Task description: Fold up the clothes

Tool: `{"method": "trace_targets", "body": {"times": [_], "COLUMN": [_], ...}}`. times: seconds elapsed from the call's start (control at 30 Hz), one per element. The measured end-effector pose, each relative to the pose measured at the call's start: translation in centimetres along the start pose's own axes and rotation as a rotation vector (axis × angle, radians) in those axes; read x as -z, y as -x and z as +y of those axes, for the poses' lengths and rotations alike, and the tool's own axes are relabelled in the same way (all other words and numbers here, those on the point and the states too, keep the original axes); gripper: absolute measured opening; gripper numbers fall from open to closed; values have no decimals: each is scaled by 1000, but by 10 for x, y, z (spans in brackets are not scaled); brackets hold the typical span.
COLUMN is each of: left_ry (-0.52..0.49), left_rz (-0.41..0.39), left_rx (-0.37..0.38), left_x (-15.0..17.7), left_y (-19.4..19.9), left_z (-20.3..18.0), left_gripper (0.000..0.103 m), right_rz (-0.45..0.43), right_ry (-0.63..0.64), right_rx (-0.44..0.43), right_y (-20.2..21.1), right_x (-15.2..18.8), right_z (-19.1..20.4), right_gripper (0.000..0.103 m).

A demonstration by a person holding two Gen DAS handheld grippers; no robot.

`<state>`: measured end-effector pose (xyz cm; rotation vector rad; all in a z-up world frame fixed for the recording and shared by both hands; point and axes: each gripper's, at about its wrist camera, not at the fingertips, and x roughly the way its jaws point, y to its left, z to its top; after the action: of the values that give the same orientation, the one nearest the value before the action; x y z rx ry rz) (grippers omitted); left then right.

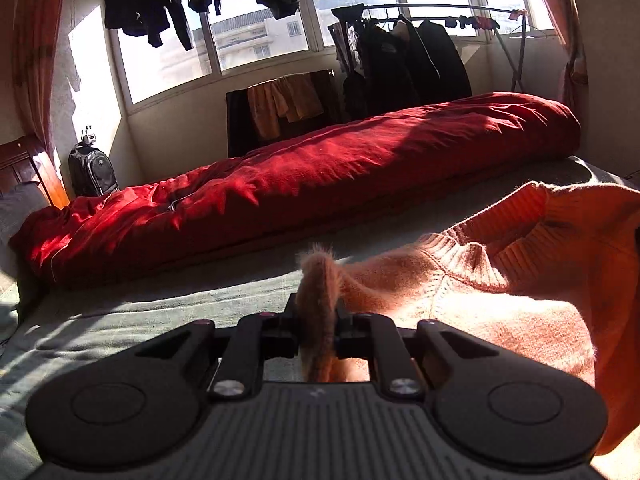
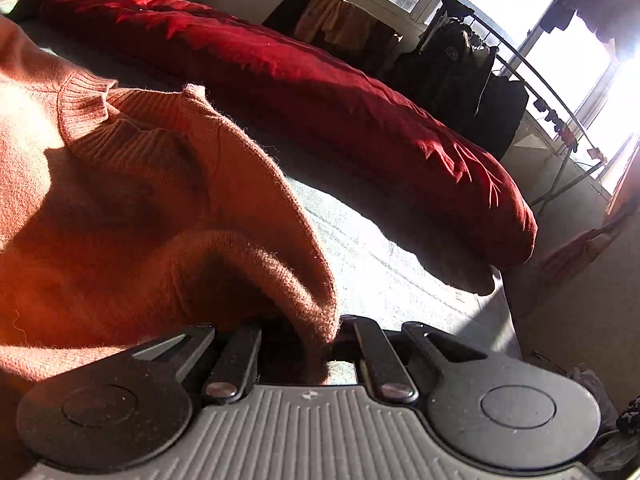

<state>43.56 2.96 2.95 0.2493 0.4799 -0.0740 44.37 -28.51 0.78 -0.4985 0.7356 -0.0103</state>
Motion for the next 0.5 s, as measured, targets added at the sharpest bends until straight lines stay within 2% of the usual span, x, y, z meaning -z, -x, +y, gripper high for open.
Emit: {"method": "trace_targets", "body": {"times": [0.1,0.2,0.27,0.33,0.4,0.47,0.5], "left_ry": [34,6,-29,-14,10,48,56], "left_rz": [97,165,202,221,230,223,221], "left_rx": [10,0,-25,-12,7,31,48], "left_x": [15,34,44,48,48,44,41], "left_y": [-31,-51,-59,-57,-51,-38,-30], "left_z": [-9,-19,-26,-23,-17,-8,-4], "left_gripper": [17,22,25,29,33,34,36], "right_rz": [62,84,93,91,73,46,31], "right_ry": [-34,-69,-108,-140,-160,-190,-206], "right_rx": [-15,-31,-46,-66,-91,-132,-152], "right_y": [-30,-45,-46,-42,-32,-14,-4], "right_x": [10,17,18,18,19,20,21], "right_z": [11,19,17,13,7,-3,-7], "right_gripper": [8,12,12,14,24,39,39]}}
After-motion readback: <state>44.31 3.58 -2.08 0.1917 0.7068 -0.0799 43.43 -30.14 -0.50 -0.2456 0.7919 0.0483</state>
